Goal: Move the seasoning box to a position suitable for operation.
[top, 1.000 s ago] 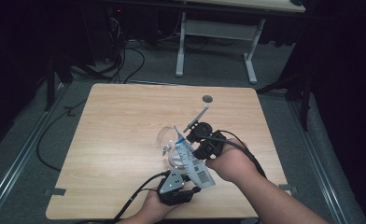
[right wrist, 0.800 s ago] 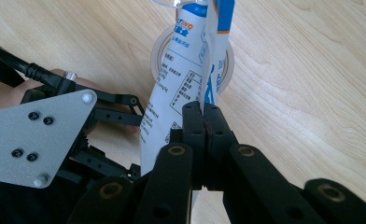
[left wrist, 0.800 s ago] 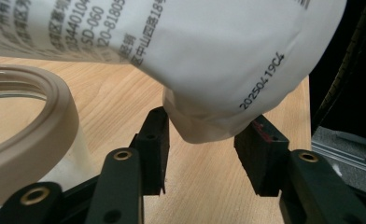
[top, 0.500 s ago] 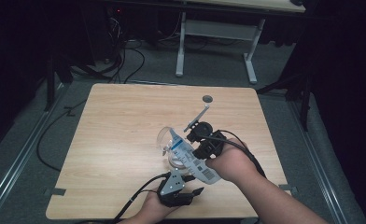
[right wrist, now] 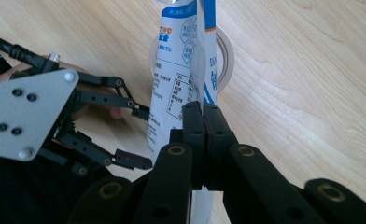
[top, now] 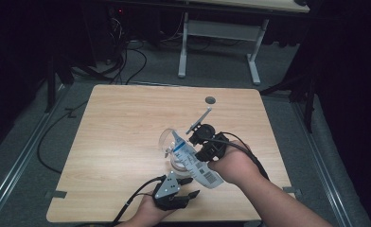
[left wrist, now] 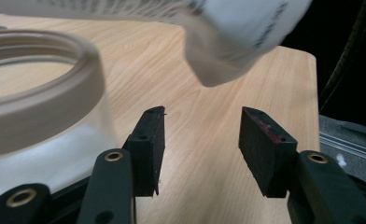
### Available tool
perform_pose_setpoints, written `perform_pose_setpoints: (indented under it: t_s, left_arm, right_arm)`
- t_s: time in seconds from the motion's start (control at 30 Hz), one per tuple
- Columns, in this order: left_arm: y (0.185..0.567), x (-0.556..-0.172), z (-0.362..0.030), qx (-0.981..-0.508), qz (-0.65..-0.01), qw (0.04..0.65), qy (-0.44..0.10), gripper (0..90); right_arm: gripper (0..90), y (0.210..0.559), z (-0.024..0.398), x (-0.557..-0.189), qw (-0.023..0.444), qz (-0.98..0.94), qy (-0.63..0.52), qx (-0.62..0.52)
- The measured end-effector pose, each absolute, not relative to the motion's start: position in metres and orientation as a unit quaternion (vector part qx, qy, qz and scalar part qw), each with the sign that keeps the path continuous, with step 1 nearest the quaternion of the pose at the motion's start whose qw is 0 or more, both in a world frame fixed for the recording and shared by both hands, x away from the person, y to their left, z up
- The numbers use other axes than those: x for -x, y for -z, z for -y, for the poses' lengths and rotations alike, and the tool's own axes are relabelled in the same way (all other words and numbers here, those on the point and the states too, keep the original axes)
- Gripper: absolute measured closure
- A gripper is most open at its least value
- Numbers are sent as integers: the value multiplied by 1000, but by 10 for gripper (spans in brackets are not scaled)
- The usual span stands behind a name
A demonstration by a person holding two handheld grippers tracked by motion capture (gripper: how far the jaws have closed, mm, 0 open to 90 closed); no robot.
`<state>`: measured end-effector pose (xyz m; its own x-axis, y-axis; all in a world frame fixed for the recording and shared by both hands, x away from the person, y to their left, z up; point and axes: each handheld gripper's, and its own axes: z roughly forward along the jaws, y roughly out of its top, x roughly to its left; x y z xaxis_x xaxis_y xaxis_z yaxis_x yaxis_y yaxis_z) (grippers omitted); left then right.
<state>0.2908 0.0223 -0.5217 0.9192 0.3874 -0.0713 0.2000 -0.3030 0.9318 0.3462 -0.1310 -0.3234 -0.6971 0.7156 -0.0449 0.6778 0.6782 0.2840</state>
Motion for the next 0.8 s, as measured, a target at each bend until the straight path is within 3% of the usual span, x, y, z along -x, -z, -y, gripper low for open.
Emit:
perform_pose_setpoints:
  t_s: [0.8]
  left_arm:
    - [521, -303, -78, -787, -220, 565, -118, 516]
  right_arm:
    - [900, 322, 135, -346, 78, -912, -124, -383]
